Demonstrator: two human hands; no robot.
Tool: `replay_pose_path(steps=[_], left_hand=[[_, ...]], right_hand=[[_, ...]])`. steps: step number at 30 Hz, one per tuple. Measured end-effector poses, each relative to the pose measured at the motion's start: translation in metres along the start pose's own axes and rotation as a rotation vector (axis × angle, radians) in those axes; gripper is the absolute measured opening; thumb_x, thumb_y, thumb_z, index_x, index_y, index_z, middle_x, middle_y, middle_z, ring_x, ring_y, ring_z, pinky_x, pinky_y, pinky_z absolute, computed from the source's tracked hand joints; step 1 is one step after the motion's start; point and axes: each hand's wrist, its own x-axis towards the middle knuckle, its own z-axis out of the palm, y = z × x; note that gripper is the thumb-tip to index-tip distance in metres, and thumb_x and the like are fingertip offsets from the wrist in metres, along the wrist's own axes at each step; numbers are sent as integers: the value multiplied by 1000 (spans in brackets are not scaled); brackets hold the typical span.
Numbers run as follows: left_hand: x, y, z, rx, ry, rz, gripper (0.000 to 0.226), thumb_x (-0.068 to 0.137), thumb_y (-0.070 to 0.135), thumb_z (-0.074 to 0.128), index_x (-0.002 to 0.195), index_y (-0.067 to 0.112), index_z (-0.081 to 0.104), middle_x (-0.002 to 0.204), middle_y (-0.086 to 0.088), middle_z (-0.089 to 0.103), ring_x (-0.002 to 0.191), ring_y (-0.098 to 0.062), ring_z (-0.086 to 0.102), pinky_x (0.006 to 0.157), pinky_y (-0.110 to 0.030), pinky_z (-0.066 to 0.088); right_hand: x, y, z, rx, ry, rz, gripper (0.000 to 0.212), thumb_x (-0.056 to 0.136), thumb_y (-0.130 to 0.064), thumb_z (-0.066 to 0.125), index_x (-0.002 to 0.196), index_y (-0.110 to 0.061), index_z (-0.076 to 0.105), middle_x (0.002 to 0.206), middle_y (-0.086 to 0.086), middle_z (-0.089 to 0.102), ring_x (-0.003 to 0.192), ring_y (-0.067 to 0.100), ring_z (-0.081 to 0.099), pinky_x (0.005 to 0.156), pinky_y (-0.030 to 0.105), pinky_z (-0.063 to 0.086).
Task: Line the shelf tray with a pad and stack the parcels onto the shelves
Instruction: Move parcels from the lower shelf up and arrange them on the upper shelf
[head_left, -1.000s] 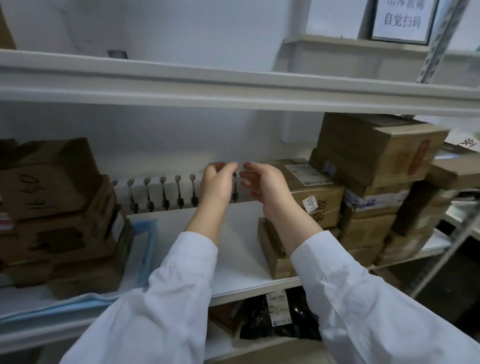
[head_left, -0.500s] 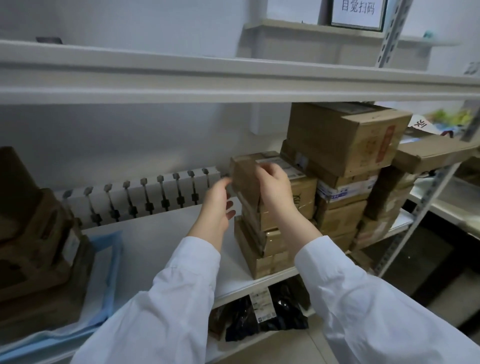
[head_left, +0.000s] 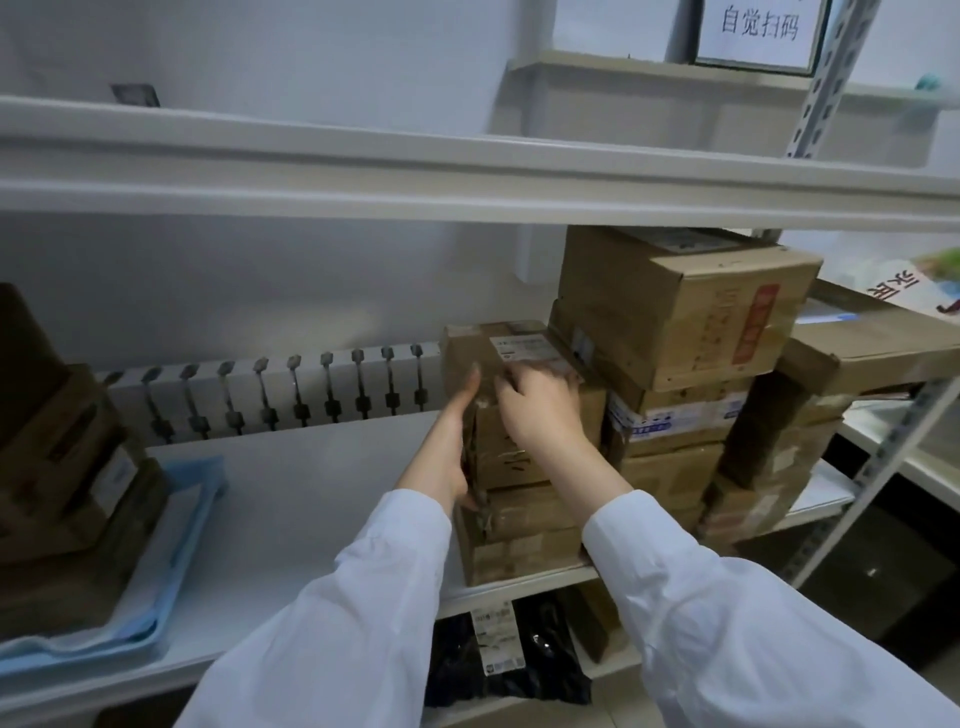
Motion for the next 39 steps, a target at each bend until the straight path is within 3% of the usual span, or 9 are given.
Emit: replay_pose_path(steps=[7, 11, 15, 19, 24, 27, 30, 34, 39], left_hand=[[-5, -2, 1, -42, 46, 120, 49, 73, 61, 62, 84, 14, 71, 82, -13, 72, 84, -30, 66, 79, -39, 49], [-24, 3, -10, -92, 88, 183, 45, 70, 61, 64, 65, 17, 74, 65, -7, 71, 63, -25, 69, 70, -30, 51], [-47, 7, -22, -87, 190, 240, 47, 66, 64, 65, 80, 20, 70, 72, -5, 72, 82, -26, 66, 76, -32, 48], [-69, 0, -35, -116, 212, 303, 46, 66, 62, 67, 83, 20, 69, 69, -5, 72, 80, -26, 67, 81, -33, 50], [-89, -14, -56, -168, 251, 365, 42, 70, 57, 66, 89, 20, 66, 81, -9, 71, 85, -30, 65, 81, -40, 52], [-101, -20, -69, -186, 250, 406, 36, 70, 53, 65, 85, 19, 65, 75, -9, 69, 80, -31, 63, 82, -41, 50], [-116, -20, -81, -167, 253, 445, 29, 75, 47, 60, 81, 18, 61, 66, -8, 66, 73, -28, 60, 75, -36, 48], [-136, -13, -99, -115, 271, 439, 30, 73, 46, 59, 77, 17, 62, 61, -7, 64, 67, -27, 58, 73, -34, 46], [-161, -2, -113, -45, 295, 442, 29, 75, 46, 58, 72, 17, 62, 58, -6, 63, 64, -26, 58, 71, -32, 46]], right_hand=[[-1, 8, -11, 53, -41, -71, 32, 97, -27, 40, 122, -18, 58, 124, 8, 60, 117, 28, 53, 102, 41, 39], [-3, 4, -21, 97, -3, -111, 38, 96, -29, 44, 132, -21, 52, 133, 5, 55, 123, 24, 50, 107, 44, 37], [-7, -2, -29, 132, 48, -124, 43, 96, -34, 42, 137, -22, 46, 140, 5, 47, 132, 27, 38, 113, 45, 26], [-12, -7, -29, 517, 6, -27, 49, 95, -37, 46, 139, -17, 41, 139, 7, 45, 128, 28, 44, 106, 46, 38], [-11, -12, -29, 1045, -320, 324, 62, 90, -37, 56, 143, -16, 32, 135, 9, 52, 108, 26, 60, 76, 36, 56], [-13, -16, -31, 1057, -397, 347, 67, 90, -36, 59, 145, -12, 29, 129, 12, 57, 79, 17, 60, 49, 25, 45], [-11, -21, -28, 1110, -386, 326, 77, 88, -38, 60, 149, -15, 19, 134, 12, 52, 82, 18, 58, 60, 29, 46], [-19, -37, -31, 1224, -271, 346, 93, 69, -53, 64, 146, -23, 22, 136, 11, 50, 116, 33, 55, 100, 51, 44], [-29, -56, -35, 1276, -128, 284, 77, 73, -40, 60, 141, -15, 34, 133, 11, 52, 117, 31, 54, 101, 50, 43]])
